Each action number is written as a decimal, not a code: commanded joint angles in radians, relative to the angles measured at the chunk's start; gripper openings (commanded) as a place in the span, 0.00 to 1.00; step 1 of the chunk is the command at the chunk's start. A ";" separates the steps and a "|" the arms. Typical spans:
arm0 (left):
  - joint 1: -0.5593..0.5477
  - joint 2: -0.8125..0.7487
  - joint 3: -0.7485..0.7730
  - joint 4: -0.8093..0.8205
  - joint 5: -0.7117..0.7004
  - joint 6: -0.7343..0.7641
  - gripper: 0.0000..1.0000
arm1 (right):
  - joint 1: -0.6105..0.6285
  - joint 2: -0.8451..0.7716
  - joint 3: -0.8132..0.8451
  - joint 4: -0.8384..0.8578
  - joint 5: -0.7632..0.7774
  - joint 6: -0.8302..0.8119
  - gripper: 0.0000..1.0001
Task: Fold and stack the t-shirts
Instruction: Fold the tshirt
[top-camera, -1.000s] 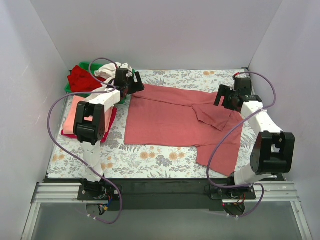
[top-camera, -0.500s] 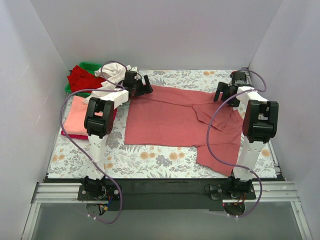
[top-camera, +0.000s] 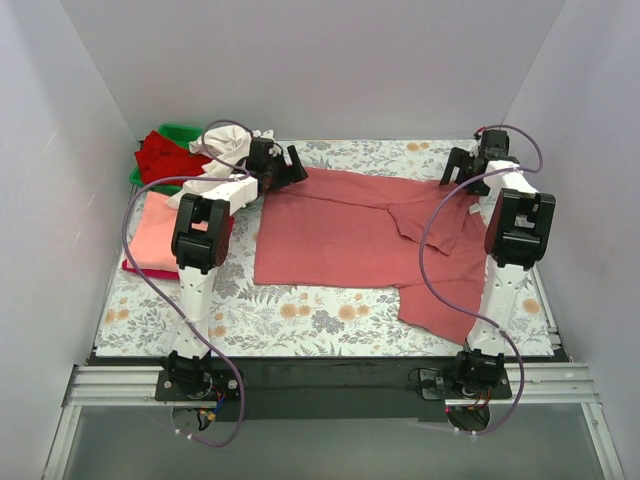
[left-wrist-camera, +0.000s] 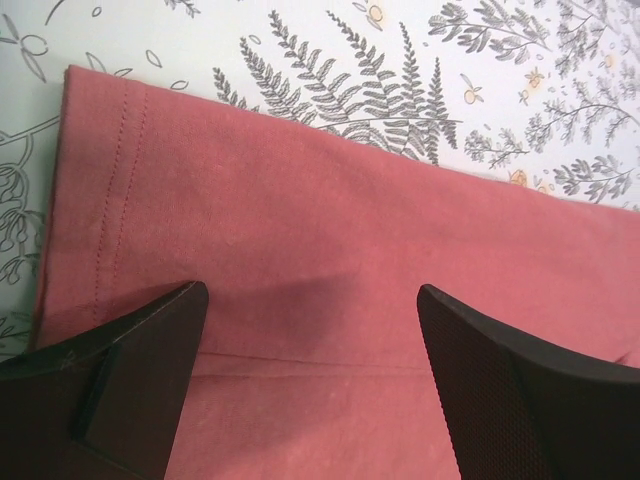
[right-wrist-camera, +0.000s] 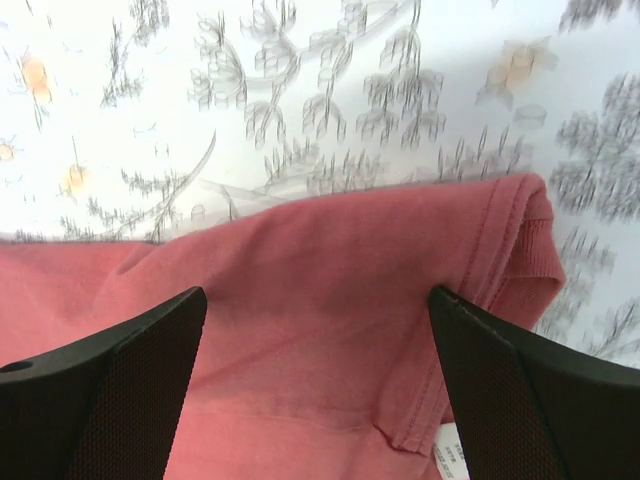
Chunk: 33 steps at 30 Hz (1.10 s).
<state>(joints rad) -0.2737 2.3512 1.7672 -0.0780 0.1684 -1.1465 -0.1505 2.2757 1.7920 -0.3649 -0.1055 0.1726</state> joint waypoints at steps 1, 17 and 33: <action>0.001 0.055 0.028 -0.054 0.045 -0.038 0.86 | -0.021 0.106 0.108 -0.014 -0.022 -0.039 0.98; -0.004 0.191 0.247 -0.118 0.071 -0.075 0.87 | -0.060 0.335 0.434 0.009 -0.117 -0.001 0.98; -0.143 -0.191 0.163 -0.246 -0.136 0.073 0.89 | -0.038 -0.261 0.054 -0.065 0.047 -0.042 0.98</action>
<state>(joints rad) -0.3729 2.3936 1.9949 -0.2840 0.1181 -1.1172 -0.2001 2.2101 1.9450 -0.4126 -0.1131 0.1505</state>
